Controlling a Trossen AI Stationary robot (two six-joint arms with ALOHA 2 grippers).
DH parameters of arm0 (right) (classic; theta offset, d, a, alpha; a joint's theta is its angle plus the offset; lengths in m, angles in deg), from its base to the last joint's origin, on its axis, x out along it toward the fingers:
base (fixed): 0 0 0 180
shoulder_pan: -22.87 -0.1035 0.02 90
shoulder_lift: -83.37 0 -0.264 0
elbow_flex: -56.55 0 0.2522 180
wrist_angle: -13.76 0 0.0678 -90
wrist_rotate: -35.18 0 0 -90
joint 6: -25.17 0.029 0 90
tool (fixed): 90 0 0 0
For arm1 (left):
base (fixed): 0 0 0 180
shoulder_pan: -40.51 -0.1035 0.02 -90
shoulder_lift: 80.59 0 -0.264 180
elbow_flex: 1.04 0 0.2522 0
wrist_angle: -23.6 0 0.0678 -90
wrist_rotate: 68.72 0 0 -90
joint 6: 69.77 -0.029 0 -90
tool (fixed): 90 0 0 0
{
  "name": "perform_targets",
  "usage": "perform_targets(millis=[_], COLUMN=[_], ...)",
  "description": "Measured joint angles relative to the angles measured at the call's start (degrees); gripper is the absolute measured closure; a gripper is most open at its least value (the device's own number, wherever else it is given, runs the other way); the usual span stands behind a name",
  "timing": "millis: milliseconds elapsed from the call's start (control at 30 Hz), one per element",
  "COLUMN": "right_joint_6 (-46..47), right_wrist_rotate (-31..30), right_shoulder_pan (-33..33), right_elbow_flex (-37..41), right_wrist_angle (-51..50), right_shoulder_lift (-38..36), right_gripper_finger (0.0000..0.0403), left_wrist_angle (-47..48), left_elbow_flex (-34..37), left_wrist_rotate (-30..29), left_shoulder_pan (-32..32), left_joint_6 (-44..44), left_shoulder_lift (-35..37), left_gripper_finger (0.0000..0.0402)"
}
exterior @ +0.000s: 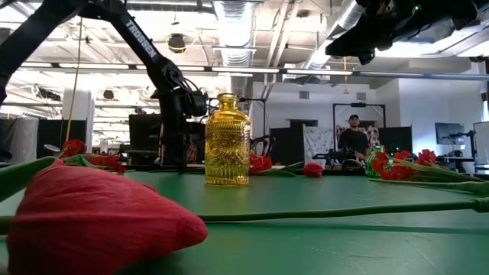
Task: Sort flowers into vase by color
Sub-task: Put the top red flowers into the yellow vase
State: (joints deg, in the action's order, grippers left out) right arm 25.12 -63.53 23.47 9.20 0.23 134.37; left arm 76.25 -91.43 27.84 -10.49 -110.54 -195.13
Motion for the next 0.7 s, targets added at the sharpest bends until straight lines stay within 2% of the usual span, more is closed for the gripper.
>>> perform_targets(millis=[167, 267, 367, 567, 700], right_joint_6=[0.0, 0.0, 0.0, 0.0, 0.1], right_wrist_rotate=[-0.1, -0.2, -0.2, -0.2, -0.2], right_shoulder_pan=[-0.2, -0.2, -0.2, -0.2, -0.2], right_elbow_flex=[0.0, 0.0, 0.0, 0.0, 0.0], right_wrist_angle=[0.0, 0.0, 0.0, 0.0, 0.1], right_shoulder_lift=[0.0, 0.0, 0.0, 0.0, 0.0], right_gripper_finger=[0.0353, 0.0353, 0.0353, 0.0353, 0.0353], left_wrist_angle=[0.0, 0.0, 0.4, 1.5, 2.9], left_elbow_flex=[-0.1, -0.1, -0.1, -0.1, 0.2], left_wrist_rotate=[0.6, 0.3, -0.2, -0.9, 0.1], left_shoulder_pan=[0.0, 0.0, 0.0, 0.0, 0.0], left_joint_6=[0.9, 0.9, 1.2, 2.7, 4.6], left_shoulder_lift=[-0.5, -0.6, -0.6, -0.4, 1.1], left_gripper_finger=[0.0207, 0.0225, 0.0265, 0.0378, 0.0392])
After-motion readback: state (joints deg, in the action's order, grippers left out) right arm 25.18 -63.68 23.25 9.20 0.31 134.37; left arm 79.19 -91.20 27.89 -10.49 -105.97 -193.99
